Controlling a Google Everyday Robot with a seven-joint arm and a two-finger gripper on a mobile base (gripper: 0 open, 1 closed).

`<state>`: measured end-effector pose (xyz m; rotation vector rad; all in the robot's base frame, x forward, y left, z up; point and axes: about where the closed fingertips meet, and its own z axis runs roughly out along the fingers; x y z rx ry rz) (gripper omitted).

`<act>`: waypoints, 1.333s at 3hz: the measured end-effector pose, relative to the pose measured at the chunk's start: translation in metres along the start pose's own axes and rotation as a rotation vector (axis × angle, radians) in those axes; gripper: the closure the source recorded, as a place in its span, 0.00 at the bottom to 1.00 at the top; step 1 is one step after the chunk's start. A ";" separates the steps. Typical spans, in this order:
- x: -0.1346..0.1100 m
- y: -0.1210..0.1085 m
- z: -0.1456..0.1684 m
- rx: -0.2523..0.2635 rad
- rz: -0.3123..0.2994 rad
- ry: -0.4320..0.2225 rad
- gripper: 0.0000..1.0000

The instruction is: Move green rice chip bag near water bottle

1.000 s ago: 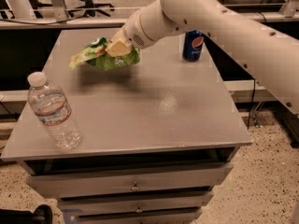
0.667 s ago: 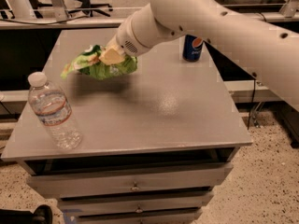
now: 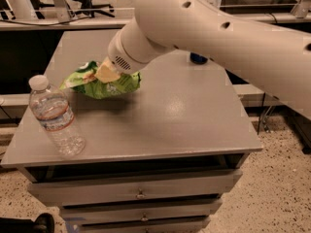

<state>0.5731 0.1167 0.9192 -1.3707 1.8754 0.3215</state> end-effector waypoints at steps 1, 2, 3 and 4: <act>0.001 0.016 -0.006 0.015 0.021 0.032 1.00; 0.004 0.029 -0.009 0.007 0.040 0.051 0.82; 0.009 0.034 -0.011 0.005 0.052 0.057 0.58; 0.013 0.037 -0.013 0.006 0.058 0.059 0.36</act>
Offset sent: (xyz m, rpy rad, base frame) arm -0.0440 0.0031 -0.0122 -0.0371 0.0786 -0.0594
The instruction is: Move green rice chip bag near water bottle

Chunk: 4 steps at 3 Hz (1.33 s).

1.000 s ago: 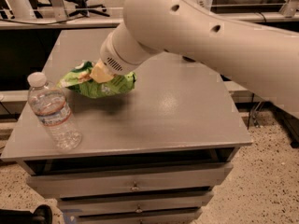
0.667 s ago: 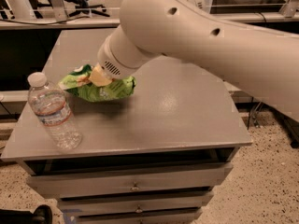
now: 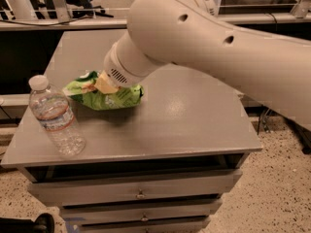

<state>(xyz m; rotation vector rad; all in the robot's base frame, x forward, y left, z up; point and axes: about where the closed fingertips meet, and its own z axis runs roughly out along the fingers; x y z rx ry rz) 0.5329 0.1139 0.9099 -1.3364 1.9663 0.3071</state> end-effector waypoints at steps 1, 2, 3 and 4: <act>0.003 0.002 -0.002 0.002 0.003 -0.001 0.12; 0.004 0.004 -0.003 0.003 0.006 -0.001 0.00; 0.006 0.004 -0.003 0.005 0.007 0.001 0.00; 0.026 -0.007 -0.017 0.014 0.012 -0.020 0.00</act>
Offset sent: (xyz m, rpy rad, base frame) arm -0.0057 -0.0053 -0.0062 0.0060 0.0085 -0.0139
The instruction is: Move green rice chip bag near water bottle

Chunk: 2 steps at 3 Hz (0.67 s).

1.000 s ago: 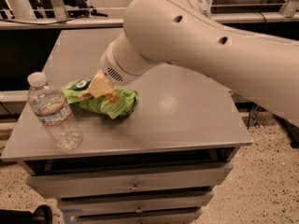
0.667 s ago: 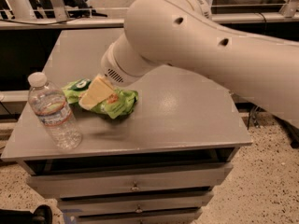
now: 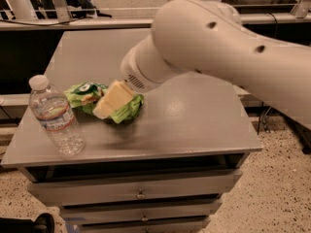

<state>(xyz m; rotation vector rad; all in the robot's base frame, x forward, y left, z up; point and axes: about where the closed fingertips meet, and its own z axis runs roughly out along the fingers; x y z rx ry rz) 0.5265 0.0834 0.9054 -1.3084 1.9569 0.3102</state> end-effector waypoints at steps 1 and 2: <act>0.052 -0.022 -0.028 0.009 0.080 -0.040 0.00; 0.103 -0.061 -0.077 0.048 0.112 -0.062 0.00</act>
Offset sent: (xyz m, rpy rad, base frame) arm 0.0037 -0.2526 0.0040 0.0184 -0.1481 -0.0121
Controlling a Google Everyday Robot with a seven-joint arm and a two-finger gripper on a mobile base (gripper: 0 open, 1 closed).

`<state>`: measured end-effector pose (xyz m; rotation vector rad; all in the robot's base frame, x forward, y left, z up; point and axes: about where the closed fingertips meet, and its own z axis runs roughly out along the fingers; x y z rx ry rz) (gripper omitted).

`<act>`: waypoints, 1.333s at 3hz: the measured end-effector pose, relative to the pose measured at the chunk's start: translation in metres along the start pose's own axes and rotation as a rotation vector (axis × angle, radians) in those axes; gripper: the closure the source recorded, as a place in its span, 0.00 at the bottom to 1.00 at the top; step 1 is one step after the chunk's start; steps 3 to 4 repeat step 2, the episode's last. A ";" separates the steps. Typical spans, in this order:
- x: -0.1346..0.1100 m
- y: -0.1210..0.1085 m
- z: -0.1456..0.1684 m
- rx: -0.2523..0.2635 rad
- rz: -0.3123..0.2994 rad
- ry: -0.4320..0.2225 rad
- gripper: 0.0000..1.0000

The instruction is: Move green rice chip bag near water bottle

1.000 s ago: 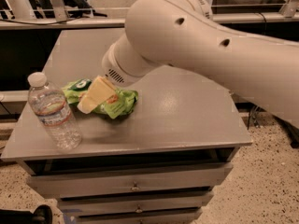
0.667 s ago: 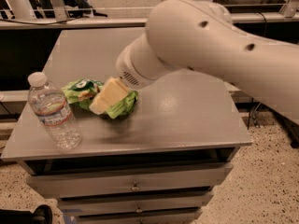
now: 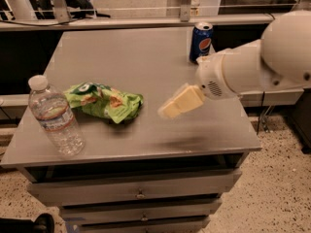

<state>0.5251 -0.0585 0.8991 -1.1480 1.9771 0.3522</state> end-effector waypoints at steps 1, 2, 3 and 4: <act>0.025 -0.049 -0.046 0.035 -0.031 -0.060 0.00; 0.017 -0.058 -0.054 0.056 -0.127 -0.077 0.00; 0.017 -0.058 -0.054 0.056 -0.127 -0.077 0.00; 0.017 -0.058 -0.054 0.056 -0.127 -0.077 0.00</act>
Offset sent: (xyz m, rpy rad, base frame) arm 0.0077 -0.0549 0.0127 0.0219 -0.0490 -0.0049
